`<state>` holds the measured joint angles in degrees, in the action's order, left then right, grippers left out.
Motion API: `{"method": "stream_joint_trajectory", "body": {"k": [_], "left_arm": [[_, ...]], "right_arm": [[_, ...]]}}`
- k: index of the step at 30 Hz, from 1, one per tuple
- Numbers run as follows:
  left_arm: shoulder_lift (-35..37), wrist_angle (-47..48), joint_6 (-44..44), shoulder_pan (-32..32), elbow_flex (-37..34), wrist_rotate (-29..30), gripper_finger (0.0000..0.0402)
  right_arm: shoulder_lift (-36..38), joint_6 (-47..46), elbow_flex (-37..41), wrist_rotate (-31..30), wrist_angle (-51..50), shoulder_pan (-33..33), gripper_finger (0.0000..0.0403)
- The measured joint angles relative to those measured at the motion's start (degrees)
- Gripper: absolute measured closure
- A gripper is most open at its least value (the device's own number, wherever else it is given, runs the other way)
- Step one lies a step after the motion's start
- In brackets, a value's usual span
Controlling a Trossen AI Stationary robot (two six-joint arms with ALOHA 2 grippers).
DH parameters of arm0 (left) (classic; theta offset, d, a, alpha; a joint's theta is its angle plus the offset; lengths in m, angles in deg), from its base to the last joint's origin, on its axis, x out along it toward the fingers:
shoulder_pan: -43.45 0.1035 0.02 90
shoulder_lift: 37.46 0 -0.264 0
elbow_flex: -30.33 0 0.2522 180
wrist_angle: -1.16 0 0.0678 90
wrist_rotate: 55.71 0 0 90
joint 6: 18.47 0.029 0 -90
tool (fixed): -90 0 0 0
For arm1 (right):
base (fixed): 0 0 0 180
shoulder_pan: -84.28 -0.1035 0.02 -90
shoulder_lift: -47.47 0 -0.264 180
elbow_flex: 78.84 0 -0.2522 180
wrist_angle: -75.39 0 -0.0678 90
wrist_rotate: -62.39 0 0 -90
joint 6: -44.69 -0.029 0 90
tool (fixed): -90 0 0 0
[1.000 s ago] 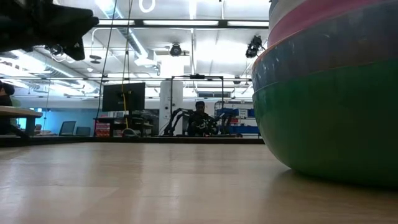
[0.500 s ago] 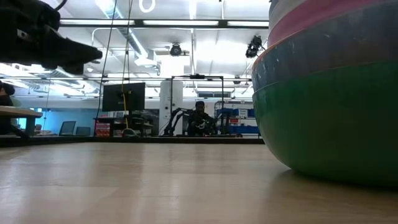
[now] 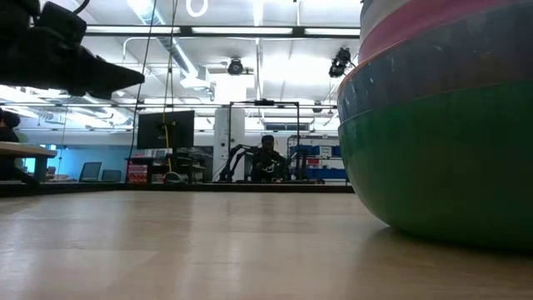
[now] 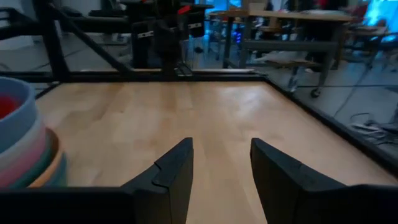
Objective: Nest bowls inside each other
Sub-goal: Return to Home Position
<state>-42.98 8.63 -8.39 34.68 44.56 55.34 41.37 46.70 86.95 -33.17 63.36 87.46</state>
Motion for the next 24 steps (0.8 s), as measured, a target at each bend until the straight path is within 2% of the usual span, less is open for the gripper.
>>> {"method": "stream_joint_trajectory", "body": {"k": [8,12,16,24], "left_arm": [[0.00,-0.38,1.30,6.94,0.00,-0.78,0.0306],[0.00,-0.34,1.64,9.14,0.00,-4.90,0.0306],[0.00,-0.39,1.63,9.92,-0.02,-8.90,0.0306],[0.00,-1.67,1.54,9.92,-0.02,-9.22,0.0306]], "right_arm": [[0.00,1.71,0.00,-1.34,0.31,0.02,0.0254],[0.01,2.37,0.02,-3.43,0.46,0.04,0.0254],[0.01,3.15,0.02,-3.94,0.58,0.04,0.0254],[0.00,1.16,0.02,-3.98,0.63,0.04,0.0254]]}}
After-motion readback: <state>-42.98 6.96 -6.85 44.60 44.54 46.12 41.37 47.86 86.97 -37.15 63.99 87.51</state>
